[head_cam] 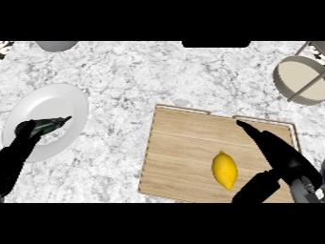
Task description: Pick the lemon from the tray and place it in the tiered basket
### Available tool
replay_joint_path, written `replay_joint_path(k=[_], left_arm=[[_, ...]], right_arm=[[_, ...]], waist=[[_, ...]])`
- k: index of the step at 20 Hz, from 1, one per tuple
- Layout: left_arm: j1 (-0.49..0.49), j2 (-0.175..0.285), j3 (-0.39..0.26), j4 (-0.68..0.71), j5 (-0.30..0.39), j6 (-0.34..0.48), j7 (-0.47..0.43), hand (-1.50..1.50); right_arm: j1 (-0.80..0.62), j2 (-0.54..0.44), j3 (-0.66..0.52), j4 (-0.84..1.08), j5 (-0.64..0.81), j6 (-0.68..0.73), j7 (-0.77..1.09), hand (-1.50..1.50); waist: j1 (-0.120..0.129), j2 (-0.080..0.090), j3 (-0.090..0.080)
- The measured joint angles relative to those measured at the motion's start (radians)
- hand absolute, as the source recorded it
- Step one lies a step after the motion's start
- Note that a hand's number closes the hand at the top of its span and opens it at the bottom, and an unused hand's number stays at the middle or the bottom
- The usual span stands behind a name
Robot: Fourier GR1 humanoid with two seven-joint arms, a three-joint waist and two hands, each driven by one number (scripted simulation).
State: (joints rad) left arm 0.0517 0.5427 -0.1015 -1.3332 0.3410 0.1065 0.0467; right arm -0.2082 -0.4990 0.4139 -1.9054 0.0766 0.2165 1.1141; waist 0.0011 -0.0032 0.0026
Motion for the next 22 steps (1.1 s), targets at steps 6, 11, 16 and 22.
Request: replay_joint_path(k=[6,11,16,22], left_arm=[[-0.024,-0.013,0.029,0.013,-0.025,-0.017,0.014,0.0],[0.007,-0.031,0.047,-0.015,-0.049,-0.035,0.022,0.0],[-0.008,-0.054,0.072,-0.004,-0.077,-0.052,0.034,0.0],[-0.005,-0.086,0.105,0.012,-0.118,-0.066,0.008,0.0]], right_arm=[[0.031,0.029,0.014,0.028,0.045,-0.001,-0.035,-1.5],[0.071,0.05,0.001,0.051,0.088,0.005,-0.076,-1.5],[0.062,0.113,0.014,0.114,0.155,0.007,-0.097,-1.5],[0.049,0.179,0.0,0.193,0.21,0.016,-0.124,-1.5]], waist=[[0.0,0.0,0.001],[0.001,0.001,-0.001],[0.002,0.001,0.0],[0.002,0.0,0.002]])
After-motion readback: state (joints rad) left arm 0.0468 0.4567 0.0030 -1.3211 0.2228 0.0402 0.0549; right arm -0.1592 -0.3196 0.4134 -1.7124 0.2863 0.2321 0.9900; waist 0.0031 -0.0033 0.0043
